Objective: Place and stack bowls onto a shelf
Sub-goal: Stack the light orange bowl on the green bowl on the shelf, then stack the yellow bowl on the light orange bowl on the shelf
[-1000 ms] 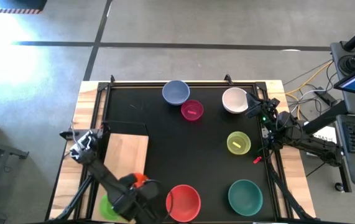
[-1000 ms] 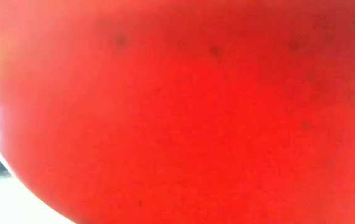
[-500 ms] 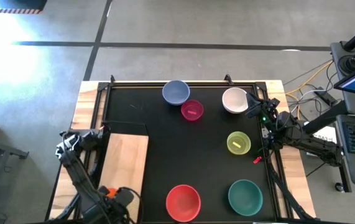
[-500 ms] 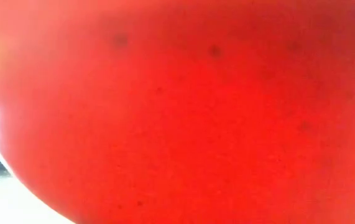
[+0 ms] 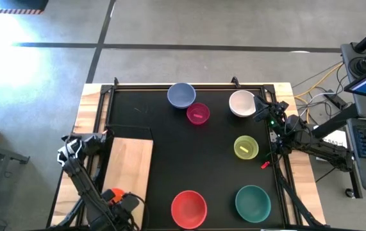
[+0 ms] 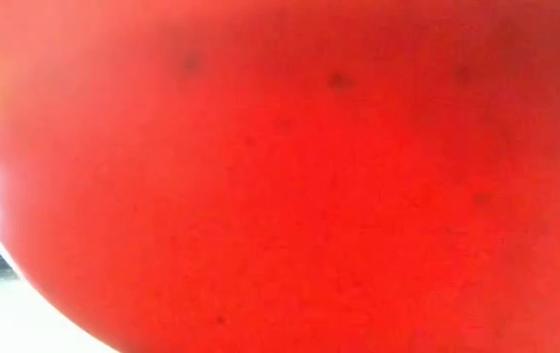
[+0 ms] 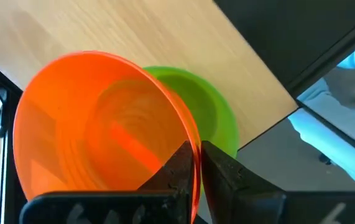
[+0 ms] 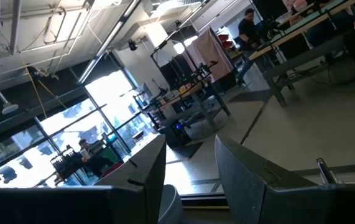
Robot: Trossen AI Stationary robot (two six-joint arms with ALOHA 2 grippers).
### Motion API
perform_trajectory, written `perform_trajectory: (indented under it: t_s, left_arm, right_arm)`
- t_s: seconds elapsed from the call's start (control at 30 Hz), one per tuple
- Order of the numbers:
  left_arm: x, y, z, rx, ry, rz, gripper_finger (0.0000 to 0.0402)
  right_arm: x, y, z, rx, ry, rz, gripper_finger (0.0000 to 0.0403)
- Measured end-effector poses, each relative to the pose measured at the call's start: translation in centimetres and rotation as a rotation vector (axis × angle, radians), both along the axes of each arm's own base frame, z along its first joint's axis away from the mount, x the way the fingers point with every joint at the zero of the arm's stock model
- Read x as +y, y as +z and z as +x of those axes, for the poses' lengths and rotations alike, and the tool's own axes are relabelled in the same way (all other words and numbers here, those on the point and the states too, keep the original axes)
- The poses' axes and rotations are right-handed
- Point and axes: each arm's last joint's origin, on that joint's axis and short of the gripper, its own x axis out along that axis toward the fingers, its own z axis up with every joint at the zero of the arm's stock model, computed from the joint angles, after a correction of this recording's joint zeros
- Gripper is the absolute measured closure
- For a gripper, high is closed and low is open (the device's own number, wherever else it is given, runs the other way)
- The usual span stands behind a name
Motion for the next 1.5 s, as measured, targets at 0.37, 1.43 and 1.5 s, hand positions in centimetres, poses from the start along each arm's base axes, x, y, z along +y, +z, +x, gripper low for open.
perform_trajectory:
  t_s: [0.37,1.43,1.5]
  left_arm:
    - [-0.3,-0.1,0.2,-0.021,0.005,-0.023,0.0392]
    - [5.8,1.4,5.0,-0.168,-0.32,0.215,0.0313]
    - [6.8,1.9,5.5,-0.186,-0.352,0.239,0.0313]
  right_arm:
    - [0.0,0.0,0.0,0.0,0.0,0.0,0.0275]
    - [0.0,0.0,0.0,0.0,0.0,0.0,0.0275]
    - [0.0,0.0,0.0,0.0,0.0,0.0,0.0275]
